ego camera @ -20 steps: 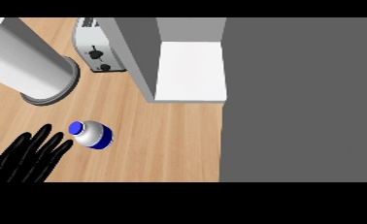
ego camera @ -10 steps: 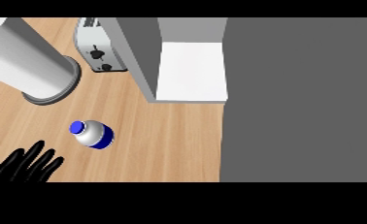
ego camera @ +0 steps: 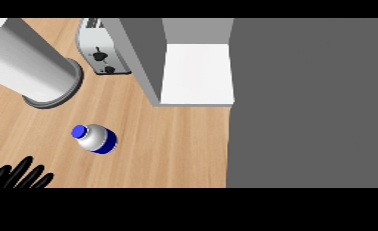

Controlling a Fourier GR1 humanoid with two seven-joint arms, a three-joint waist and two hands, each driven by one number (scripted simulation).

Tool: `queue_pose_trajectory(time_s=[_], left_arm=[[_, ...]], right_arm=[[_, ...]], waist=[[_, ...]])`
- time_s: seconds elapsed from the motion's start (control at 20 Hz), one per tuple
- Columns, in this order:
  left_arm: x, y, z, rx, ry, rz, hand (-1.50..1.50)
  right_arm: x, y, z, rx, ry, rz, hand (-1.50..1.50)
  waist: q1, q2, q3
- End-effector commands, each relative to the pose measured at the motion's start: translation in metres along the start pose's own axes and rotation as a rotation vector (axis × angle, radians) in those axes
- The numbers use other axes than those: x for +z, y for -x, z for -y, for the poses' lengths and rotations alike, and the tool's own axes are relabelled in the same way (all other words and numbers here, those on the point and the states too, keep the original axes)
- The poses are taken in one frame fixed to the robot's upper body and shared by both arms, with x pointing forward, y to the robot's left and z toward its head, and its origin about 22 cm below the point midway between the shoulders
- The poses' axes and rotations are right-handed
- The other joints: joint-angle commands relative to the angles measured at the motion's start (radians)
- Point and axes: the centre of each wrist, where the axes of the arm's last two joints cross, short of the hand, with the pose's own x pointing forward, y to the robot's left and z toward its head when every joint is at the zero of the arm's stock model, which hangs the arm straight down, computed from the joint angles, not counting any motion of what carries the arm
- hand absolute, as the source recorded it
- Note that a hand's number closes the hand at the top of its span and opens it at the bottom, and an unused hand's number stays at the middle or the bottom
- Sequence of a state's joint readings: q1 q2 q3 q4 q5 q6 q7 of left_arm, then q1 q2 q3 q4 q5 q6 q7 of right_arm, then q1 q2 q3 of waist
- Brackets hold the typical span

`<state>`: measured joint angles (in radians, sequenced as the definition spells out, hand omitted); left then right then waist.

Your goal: Pick up the bottled water, place it into the cabinet and close the cabinet

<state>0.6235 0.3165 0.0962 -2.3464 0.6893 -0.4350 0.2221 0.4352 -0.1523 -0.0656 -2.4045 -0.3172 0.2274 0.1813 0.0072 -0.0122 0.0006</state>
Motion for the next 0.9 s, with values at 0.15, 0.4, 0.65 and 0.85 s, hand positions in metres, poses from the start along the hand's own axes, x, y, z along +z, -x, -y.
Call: queue_pose_trajectory(time_s=[0.15,0.4,0.65,0.85], left_arm=[[0.012,-0.032,0.02,0.014,0.003,0.122,-1.5],[0.014,-0.031,0.006,-0.014,-0.093,0.152,-1.5],[0.018,-0.022,-0.03,-0.041,-0.13,0.108,-1.5],[0.01,-0.014,-0.052,-0.084,-0.17,0.073,-1.5]], right_arm=[[0.025,-0.038,-0.009,-0.077,-0.049,0.069,-1.5],[0.022,-0.034,-0.007,-0.094,-0.017,0.073,-1.5],[0.029,-0.039,-0.006,-0.089,-0.051,0.067,-1.5],[0.035,-0.049,0.0,-0.073,-0.062,0.069,-1.5]], waist=[[-0.021,-0.001,0.001],[-0.013,0.005,0.0],[-0.018,0.007,-0.001],[-0.041,0.008,-0.002]])
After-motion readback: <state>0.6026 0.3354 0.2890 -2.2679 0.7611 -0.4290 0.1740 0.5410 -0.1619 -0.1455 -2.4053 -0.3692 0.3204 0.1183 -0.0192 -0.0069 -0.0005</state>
